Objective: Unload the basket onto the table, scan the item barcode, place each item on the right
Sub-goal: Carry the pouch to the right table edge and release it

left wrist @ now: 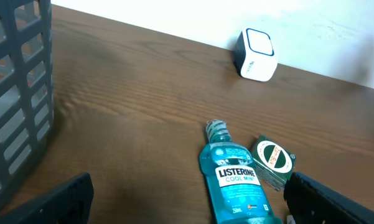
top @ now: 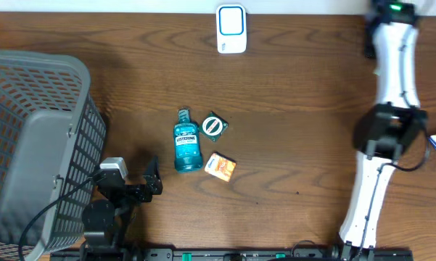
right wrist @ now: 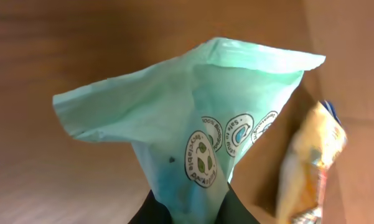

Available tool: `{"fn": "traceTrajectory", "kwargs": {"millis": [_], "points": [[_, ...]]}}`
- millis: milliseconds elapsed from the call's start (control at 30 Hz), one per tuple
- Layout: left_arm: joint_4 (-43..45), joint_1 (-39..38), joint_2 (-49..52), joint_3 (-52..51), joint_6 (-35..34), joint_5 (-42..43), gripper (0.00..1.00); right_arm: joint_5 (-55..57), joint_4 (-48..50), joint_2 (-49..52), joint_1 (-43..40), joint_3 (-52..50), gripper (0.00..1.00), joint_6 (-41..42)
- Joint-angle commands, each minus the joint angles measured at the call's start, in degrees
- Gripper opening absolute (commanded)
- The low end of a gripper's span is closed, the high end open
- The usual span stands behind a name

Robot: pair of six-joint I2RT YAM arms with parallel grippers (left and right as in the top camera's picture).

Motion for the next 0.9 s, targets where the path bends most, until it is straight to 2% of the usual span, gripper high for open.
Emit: {"fn": "traceTrajectory", "kwargs": {"millis": [0, 200, 233, 267, 300, 367, 400, 467, 633, 867], "points": [[-1.5, 0.3, 0.0, -0.8, 0.3, 0.7, 0.98, -1.2, 0.9, -0.2, -5.7, -3.3, 0.01, 2.3], [-1.5, 0.3, 0.0, -0.8, 0.3, 0.7, 0.98, -6.8, 2.0, -0.2, -14.9, -7.0, 0.01, 2.3], [-1.5, 0.3, 0.0, -0.8, 0.3, 0.7, 0.98, -6.8, 2.2, -0.2, -15.9, -7.4, 0.02, 2.3], [-1.5, 0.3, 0.0, -0.8, 0.3, 0.7, 0.98, -7.5, 2.0, -0.2, -17.4, -7.6, 0.08, 2.3], [-1.5, 0.3, 0.0, -0.8, 0.3, 0.7, 0.98, -9.3, 1.7, -0.2, -18.4, -7.6, 0.21, 3.0], [-1.5, 0.3, 0.0, -0.8, 0.3, 0.7, 0.98, -16.5, 1.4, -0.7, -20.0, -7.4, 0.77, 3.4], [-1.5, 0.3, 0.0, -0.8, 0.3, 0.7, 0.98, -21.6, 1.2, -1.0, -20.7, -6.9, 0.99, 3.3], [-1.5, 0.3, 0.0, -0.8, 0.3, 0.7, 0.98, -28.5, 0.4, -1.7, -21.6, -5.8, 0.99, 3.3], [-1.5, 0.3, 0.0, -0.8, 0.3, 0.7, 0.98, -37.2, -0.7, -7.0, -21.3, -4.3, 0.99, 3.6], [-1.5, 0.3, 0.0, -0.8, 0.3, 0.7, 0.98, -56.1, -5.6, -18.0, -17.2, -4.3, 0.99, 10.4]]}}
